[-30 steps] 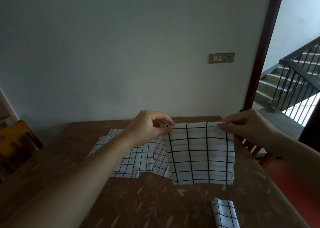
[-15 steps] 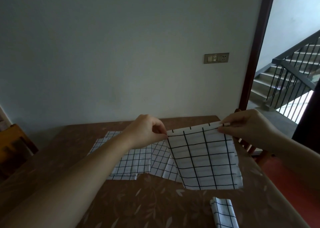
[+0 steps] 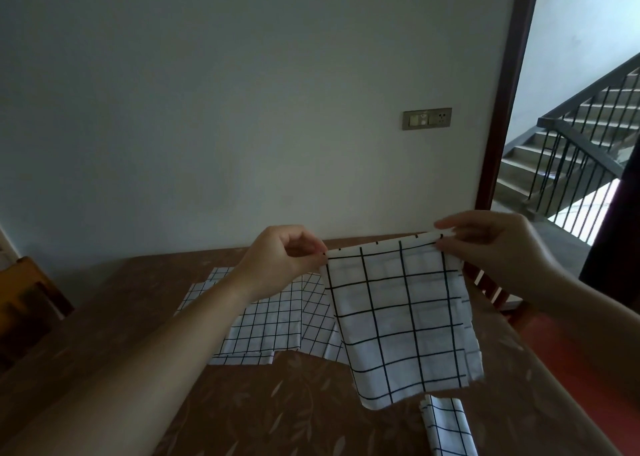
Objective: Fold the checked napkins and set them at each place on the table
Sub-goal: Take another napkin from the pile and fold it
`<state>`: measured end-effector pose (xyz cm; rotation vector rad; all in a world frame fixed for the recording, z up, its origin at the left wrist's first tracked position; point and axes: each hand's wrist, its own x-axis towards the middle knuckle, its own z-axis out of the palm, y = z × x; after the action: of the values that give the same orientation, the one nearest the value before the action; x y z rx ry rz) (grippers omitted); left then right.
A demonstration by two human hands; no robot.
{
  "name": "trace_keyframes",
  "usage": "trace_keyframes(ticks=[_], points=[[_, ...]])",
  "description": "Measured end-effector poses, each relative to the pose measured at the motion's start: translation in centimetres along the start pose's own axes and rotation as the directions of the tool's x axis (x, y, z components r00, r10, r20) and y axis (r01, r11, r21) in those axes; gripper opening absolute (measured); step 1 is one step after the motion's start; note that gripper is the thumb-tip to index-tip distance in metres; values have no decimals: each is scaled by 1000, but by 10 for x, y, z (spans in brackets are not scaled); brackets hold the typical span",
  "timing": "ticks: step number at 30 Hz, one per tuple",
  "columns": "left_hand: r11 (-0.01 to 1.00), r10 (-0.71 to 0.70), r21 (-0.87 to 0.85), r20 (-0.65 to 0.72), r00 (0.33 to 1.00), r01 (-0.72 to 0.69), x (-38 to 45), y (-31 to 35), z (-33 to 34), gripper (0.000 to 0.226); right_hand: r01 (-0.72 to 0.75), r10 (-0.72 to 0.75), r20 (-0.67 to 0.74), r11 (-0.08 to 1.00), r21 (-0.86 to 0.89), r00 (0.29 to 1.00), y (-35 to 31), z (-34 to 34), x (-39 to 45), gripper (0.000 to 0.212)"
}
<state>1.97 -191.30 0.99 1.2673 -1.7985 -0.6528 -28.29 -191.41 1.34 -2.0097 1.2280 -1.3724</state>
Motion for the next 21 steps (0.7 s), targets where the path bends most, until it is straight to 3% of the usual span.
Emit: trace_keyframes(ticks=[4, 16, 21], points=[[1000, -15, -19, 24, 1000, 16, -1, 0, 0, 26, 25, -25, 11, 998, -50, 1000, -2, -1, 2, 19], [979, -69, -191, -10, 998, 66, -6, 4, 6, 16, -12, 14, -33, 999, 52, 999, -6, -3, 0, 13], [951, -62, -305, -22, 998, 52, -7, 7, 9, 18, -40, 34, 131, 998, 43, 991, -12, -7, -3, 13]])
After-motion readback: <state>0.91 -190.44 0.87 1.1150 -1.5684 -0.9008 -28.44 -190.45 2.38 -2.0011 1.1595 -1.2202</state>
